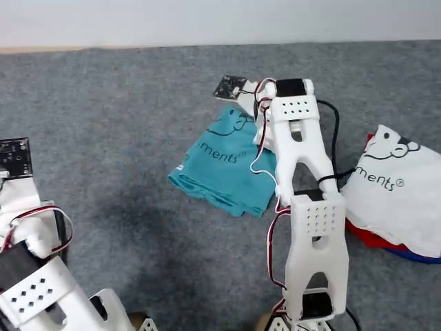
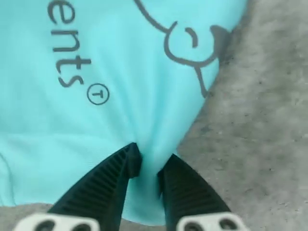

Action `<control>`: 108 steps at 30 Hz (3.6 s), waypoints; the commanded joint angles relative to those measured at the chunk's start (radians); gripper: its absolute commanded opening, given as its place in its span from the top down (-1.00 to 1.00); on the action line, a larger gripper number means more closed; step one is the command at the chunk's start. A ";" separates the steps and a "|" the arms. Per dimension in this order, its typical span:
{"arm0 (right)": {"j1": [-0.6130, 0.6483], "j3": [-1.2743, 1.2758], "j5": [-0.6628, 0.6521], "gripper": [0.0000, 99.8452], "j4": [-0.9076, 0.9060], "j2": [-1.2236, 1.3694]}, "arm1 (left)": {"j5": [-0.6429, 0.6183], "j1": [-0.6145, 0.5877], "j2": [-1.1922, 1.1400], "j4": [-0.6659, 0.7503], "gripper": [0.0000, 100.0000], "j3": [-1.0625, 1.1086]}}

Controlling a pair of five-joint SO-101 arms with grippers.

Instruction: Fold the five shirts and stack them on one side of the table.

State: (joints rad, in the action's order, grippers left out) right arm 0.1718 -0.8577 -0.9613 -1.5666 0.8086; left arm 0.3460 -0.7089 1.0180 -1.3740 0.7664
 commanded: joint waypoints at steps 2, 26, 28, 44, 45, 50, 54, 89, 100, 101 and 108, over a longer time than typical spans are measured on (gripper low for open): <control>0.022 -0.172 0.170 0.61 -0.028 -0.025 | 0.058 0.003 0.011 0.018 0.98 -0.013; 0.490 -0.255 1.017 0.55 -0.226 -0.035 | 0.052 0.003 0.011 0.069 0.98 0.038; 0.493 -0.256 1.053 0.55 -0.226 -0.002 | 0.052 0.003 0.011 0.069 0.98 0.038; 0.493 -0.256 1.131 0.56 -0.162 0.148 | 0.052 0.003 0.011 0.068 0.98 0.039; 0.496 -0.256 1.131 0.56 -0.159 0.150 | 0.052 0.003 0.011 0.068 0.98 0.039; 0.503 -0.252 1.131 0.56 -0.150 0.154 | 0.052 0.003 0.011 0.069 0.98 0.041; 0.498 -0.252 1.128 0.56 -0.127 0.173 | 0.052 0.006 0.011 0.071 0.98 0.064; 0.501 -0.493 0.947 0.98 -0.226 0.209 | 0.052 0.009 0.009 0.084 0.98 0.077; 0.522 -0.499 0.931 0.87 -0.143 0.263 | 0.052 0.009 0.009 0.083 0.98 0.077; 0.519 -0.499 0.934 0.77 -0.150 0.262 | 0.052 0.009 0.009 0.083 0.98 0.077; 0.464 -0.528 0.939 0.37 -0.226 0.216 | 0.051 0.009 0.009 0.083 0.98 0.077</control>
State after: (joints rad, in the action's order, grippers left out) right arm 0.6674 -1.3241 -0.0176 -1.7538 1.0863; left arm 0.3951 -0.7089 1.0180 -1.3080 0.8477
